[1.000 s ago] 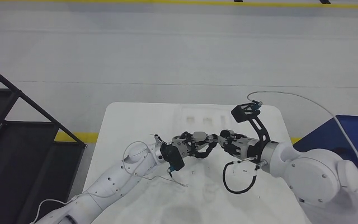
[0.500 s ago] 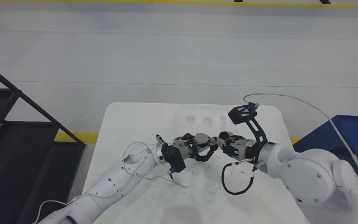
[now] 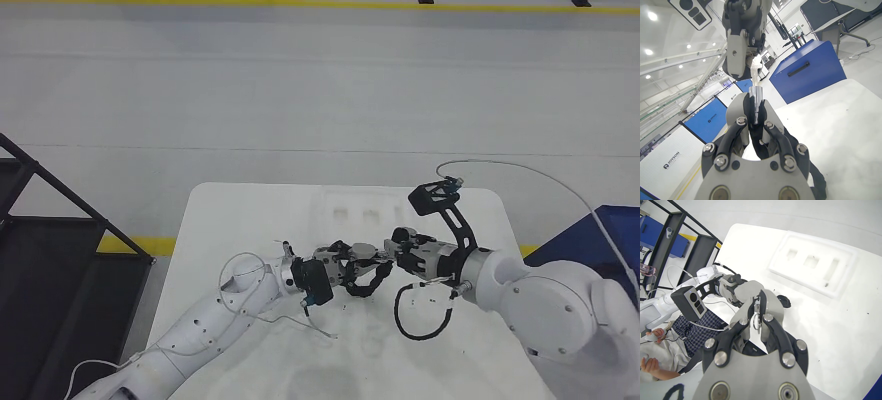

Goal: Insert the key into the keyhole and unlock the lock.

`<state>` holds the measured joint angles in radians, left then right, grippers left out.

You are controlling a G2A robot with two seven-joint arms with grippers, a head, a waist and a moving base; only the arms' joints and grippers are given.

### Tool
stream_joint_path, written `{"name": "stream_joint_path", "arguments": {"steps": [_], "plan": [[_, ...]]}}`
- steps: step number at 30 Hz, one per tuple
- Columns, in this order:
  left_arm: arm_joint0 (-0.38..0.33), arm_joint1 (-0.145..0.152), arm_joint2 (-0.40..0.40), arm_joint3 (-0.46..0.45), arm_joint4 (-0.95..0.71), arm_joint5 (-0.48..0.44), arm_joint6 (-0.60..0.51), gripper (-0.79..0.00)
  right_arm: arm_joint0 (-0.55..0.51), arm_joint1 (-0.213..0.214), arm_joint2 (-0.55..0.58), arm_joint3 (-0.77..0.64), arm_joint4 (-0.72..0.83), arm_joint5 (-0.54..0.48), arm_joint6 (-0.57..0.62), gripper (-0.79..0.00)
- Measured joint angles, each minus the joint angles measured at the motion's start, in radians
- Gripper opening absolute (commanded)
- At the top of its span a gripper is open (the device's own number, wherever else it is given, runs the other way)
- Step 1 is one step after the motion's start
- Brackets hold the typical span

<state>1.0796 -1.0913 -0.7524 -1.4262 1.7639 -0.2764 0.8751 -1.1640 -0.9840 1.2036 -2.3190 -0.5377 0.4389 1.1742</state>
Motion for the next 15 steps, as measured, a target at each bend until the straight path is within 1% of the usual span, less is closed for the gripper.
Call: {"name": "stream_joint_path", "arguments": {"steps": [3, 5, 10, 13, 15], "plan": [[0.0, -0.001, -0.007, 0.004, -0.043, -0.066, -0.006, -0.785, -0.001, 0.001, 0.014, -0.001, 0.014, -0.046, -0.016, 0.0], [-0.001, 0.0, -0.015, 0.005, -0.072, -0.121, -0.022, -0.785, 0.002, 0.003, 0.023, -0.004, 0.026, -0.115, -0.023, 0.0], [-0.004, 0.011, -0.049, -0.014, -0.127, -0.266, -0.081, -0.785, -0.002, 0.014, 0.071, 0.007, 0.028, -0.341, -0.034, 0.0], [0.002, 0.024, -0.083, -0.039, -0.167, -0.388, -0.139, -0.785, -0.023, 0.022, 0.111, 0.027, 0.091, -0.485, -0.021, 0.0], [0.004, 0.033, -0.106, -0.054, -0.197, -0.46, -0.177, -0.785, -0.033, 0.027, 0.134, 0.038, 0.118, -0.559, -0.005, 0.0]]}}
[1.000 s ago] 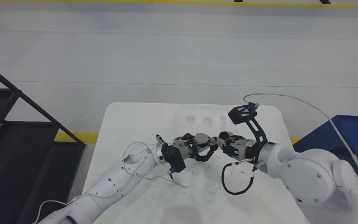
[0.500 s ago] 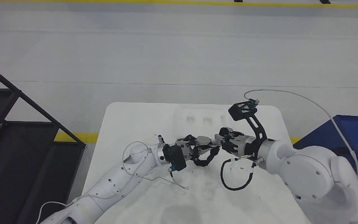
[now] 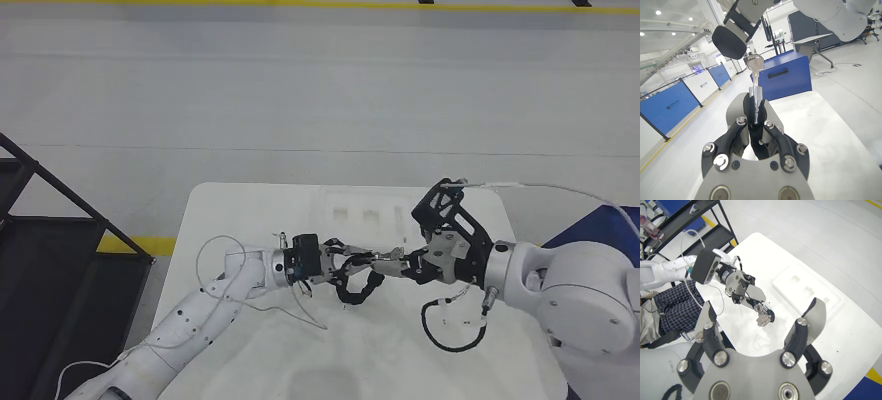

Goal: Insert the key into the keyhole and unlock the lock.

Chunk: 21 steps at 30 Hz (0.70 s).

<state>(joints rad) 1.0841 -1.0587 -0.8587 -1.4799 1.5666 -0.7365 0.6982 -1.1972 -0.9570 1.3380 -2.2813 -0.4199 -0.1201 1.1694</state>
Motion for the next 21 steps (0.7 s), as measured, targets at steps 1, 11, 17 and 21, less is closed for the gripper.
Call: {"name": "stream_joint_path", "arguments": {"steps": [1, 11, 17, 21], "plan": [[0.001, 0.006, -0.017, -0.009, -0.021, -0.046, -0.029, -0.785, -0.007, 0.004, 0.014, 0.007, 0.018, -0.051, 0.014, 0.0], [-0.014, 0.032, -0.112, -0.054, -0.24, -0.278, -0.313, -0.785, -0.051, 0.025, 0.049, 0.065, 0.087, -0.27, 0.102, 0.0], [-0.039, 0.036, -0.117, -0.064, -0.382, -0.276, -0.45, -0.785, -0.051, 0.025, 0.049, 0.066, 0.088, -0.27, 0.101, 0.0], [-0.051, 0.032, -0.109, -0.063, -0.437, -0.272, -0.526, -0.785, -0.052, 0.025, 0.049, 0.066, 0.083, -0.269, 0.097, 0.0]]}}
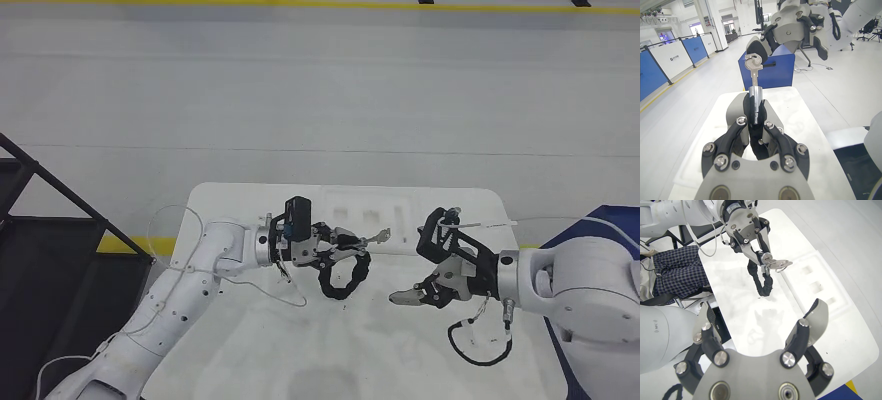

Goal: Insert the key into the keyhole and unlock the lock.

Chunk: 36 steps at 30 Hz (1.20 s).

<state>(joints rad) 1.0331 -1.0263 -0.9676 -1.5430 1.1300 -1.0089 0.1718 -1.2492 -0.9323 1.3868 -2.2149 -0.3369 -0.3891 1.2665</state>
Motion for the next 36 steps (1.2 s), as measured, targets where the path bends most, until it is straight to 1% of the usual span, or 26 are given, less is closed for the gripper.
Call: {"name": "stream_joint_path", "arguments": {"steps": [3, 7, 10, 15, 22, 25, 29, 33, 36], "plan": [[-0.012, -0.004, 0.013, 0.001, -0.032, -0.003, -0.051, -0.785, 0.002, 0.003, -0.01, -0.026, -0.05, -0.058, -0.022, 0.0], [-0.021, -0.009, 0.028, -0.001, -0.063, -0.001, -0.094, -0.785, 0.028, 0.007, -0.046, -0.025, -0.12, -0.208, -0.048, 0.0], [-0.024, -0.014, 0.039, -0.002, -0.073, 0.009, -0.108, -0.785, 0.043, 0.009, -0.088, -0.019, -0.155, -0.248, -0.082, 0.0], [-0.029, -0.021, 0.054, -0.002, -0.078, 0.016, -0.115, -0.785, 0.072, 0.01, -0.141, -0.008, -0.2, -0.259, -0.105, 0.0], [-0.031, -0.027, 0.056, 0.001, -0.074, 0.021, -0.109, -0.785, 0.096, 0.01, -0.192, 0.0, -0.212, -0.236, -0.112, 0.0], [-0.029, -0.028, 0.053, 0.001, -0.071, 0.02, -0.105, -0.785, 0.1, 0.012, -0.196, -0.003, -0.214, -0.23, -0.117, 0.0], [-0.026, -0.029, 0.048, 0.002, -0.061, 0.017, -0.103, -0.785, 0.105, 0.017, -0.175, -0.013, -0.251, -0.23, -0.125, 0.0], [-0.023, -0.029, 0.042, 0.003, -0.05, 0.007, -0.103, -0.785, 0.108, 0.025, -0.145, -0.023, -0.293, -0.286, -0.141, 0.0], [-0.019, -0.029, 0.038, 0.001, -0.044, -0.002, -0.102, -0.785, 0.107, 0.032, -0.14, -0.026, -0.35, -0.352, -0.186, 0.0]]}}
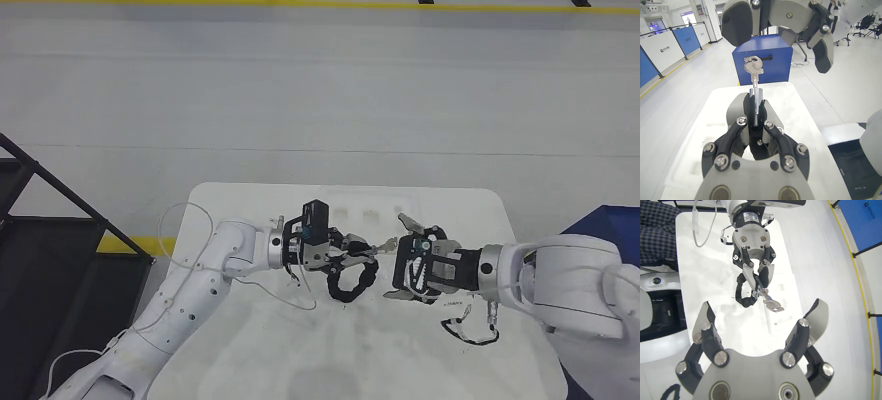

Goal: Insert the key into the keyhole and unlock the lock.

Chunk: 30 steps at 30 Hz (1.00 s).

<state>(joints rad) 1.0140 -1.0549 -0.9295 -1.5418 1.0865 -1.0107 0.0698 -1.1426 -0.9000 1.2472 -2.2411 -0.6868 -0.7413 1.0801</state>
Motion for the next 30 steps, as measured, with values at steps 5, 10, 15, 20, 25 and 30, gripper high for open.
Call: {"name": "stream_joint_path", "arguments": {"steps": [5, 10, 15, 20, 25, 30], "plan": [[0.005, 0.001, 0.004, -0.012, 0.01, -0.002, -0.002, -0.785, 0.003, 0.02, -0.033, 0.008, -0.135, -0.102, -0.104, -0.443], [0.004, 0.002, 0.011, -0.017, 0.013, -0.002, -0.004, -0.785, 0.004, 0.028, -0.039, 0.027, -0.172, -0.138, -0.141, -0.671], [0.003, 0.004, 0.015, -0.016, 0.015, -0.002, -0.004, -0.785, -0.002, 0.032, -0.035, 0.028, -0.2, -0.133, -0.168, -0.785], [0.003, 0.006, 0.018, -0.018, 0.016, -0.002, -0.001, -0.785, -0.016, 0.034, -0.024, 0.026, -0.229, -0.102, -0.204, -0.785], [0.005, 0.009, 0.019, -0.022, 0.017, -0.002, 0.003, -0.785, -0.033, 0.036, -0.019, 0.034, -0.219, -0.068, -0.232, -0.785], [0.007, 0.01, 0.014, -0.023, 0.023, -0.002, 0.008, -0.785, -0.055, 0.038, -0.008, 0.061, -0.11, 0.018, -0.227, -0.785]]}}
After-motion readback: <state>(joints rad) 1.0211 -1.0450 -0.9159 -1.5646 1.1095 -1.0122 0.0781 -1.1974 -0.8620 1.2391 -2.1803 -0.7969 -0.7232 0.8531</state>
